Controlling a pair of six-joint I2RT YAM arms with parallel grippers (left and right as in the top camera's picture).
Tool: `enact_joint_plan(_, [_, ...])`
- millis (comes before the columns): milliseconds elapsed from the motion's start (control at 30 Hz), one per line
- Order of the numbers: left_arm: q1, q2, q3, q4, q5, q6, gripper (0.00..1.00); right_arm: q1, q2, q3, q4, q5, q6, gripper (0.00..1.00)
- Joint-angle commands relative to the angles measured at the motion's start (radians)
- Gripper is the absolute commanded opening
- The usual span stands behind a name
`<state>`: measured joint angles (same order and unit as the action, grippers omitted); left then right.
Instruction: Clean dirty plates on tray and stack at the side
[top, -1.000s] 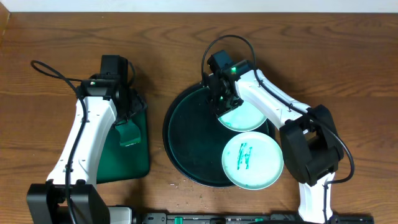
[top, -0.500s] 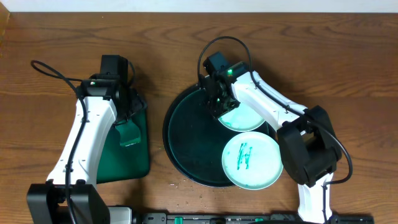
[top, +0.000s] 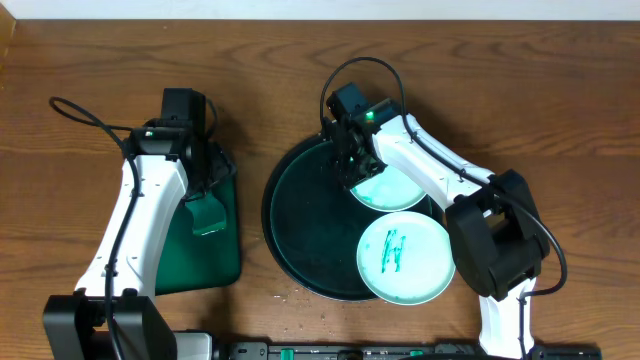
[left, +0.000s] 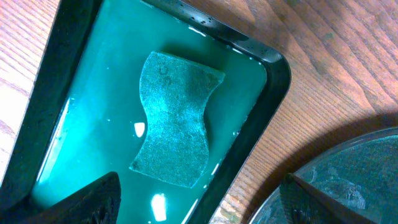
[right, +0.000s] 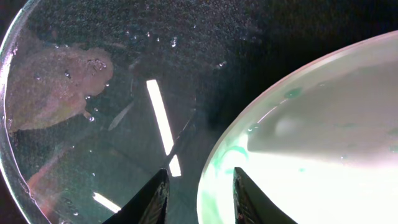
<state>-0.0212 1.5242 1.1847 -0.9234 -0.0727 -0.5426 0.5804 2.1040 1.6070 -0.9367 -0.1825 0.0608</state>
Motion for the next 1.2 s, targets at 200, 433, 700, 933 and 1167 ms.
enact_joint_plan(200, [0.005,-0.003,0.014,-0.002,0.006,0.007,0.82,0.003,0.026,-0.001,0.003,0.010,0.013,0.26])
enact_joint_plan(433, [0.005,-0.003,0.014,-0.002,0.006,0.007,0.82,0.003,0.027,-0.001,0.010,0.010,0.013,0.24])
enact_joint_plan(700, [0.005,-0.003,0.014,-0.002,0.006,0.007,0.82,0.003,0.028,-0.001,0.017,0.010,0.013,0.15])
enact_joint_plan(933, [0.005,-0.003,0.014,-0.002,0.006,0.007,0.82,0.003,0.029,-0.030,0.045,0.010,0.030,0.16])
enact_joint_plan(1167, [0.005,-0.003,0.014,-0.002,0.006,0.007,0.82,0.003,0.028,-0.066,0.066,0.010,0.039,0.13])
